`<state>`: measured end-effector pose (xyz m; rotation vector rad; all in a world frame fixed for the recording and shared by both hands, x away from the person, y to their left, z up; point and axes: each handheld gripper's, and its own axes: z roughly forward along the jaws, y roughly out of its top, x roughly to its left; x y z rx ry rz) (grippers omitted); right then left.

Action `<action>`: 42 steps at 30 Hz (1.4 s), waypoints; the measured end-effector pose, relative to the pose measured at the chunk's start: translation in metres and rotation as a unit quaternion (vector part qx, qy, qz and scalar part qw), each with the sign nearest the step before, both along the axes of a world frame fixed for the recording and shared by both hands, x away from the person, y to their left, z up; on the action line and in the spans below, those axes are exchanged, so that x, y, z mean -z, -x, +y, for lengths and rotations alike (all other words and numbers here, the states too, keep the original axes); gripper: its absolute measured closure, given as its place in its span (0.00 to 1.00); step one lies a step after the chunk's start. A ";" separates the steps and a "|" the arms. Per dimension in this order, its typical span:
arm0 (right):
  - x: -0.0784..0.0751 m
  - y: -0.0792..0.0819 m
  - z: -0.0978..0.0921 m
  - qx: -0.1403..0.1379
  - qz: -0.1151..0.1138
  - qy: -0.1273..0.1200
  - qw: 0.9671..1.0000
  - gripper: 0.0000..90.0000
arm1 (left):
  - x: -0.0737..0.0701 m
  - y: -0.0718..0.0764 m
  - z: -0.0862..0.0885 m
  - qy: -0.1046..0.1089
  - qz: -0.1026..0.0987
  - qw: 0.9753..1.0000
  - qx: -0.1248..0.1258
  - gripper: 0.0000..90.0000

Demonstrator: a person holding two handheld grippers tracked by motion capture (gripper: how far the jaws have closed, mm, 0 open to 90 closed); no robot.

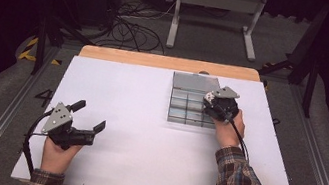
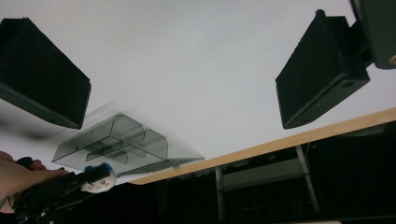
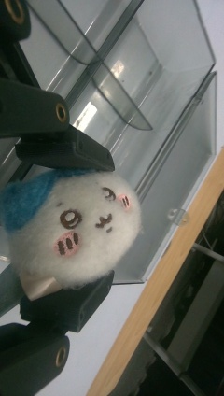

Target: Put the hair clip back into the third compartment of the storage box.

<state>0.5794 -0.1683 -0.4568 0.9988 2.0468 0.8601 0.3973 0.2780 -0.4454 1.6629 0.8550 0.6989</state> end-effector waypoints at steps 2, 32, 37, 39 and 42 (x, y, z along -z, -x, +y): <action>0.002 -0.001 0.000 0.003 0.008 0.000 1.000 0.47 | 0.000 0.000 0.000 0.000 0.000 1.000 0.000 0.04; 0.005 -0.008 -0.003 -0.002 0.033 -0.013 0.999 0.31 | 0.000 0.000 0.000 0.000 0.000 1.000 0.000 0.04; -0.001 -0.005 -0.007 -0.015 0.025 -0.047 0.998 0.42 | 0.000 0.000 0.000 0.000 0.000 1.000 0.000 0.04; -0.005 -0.003 -0.008 -0.020 0.019 -0.056 0.998 0.54 | 0.000 0.000 0.000 0.000 0.000 1.000 0.000 0.04; -0.009 0.000 -0.010 -0.021 0.012 -0.062 0.998 0.71 | 0.000 0.000 0.000 0.000 0.000 1.000 0.000 0.04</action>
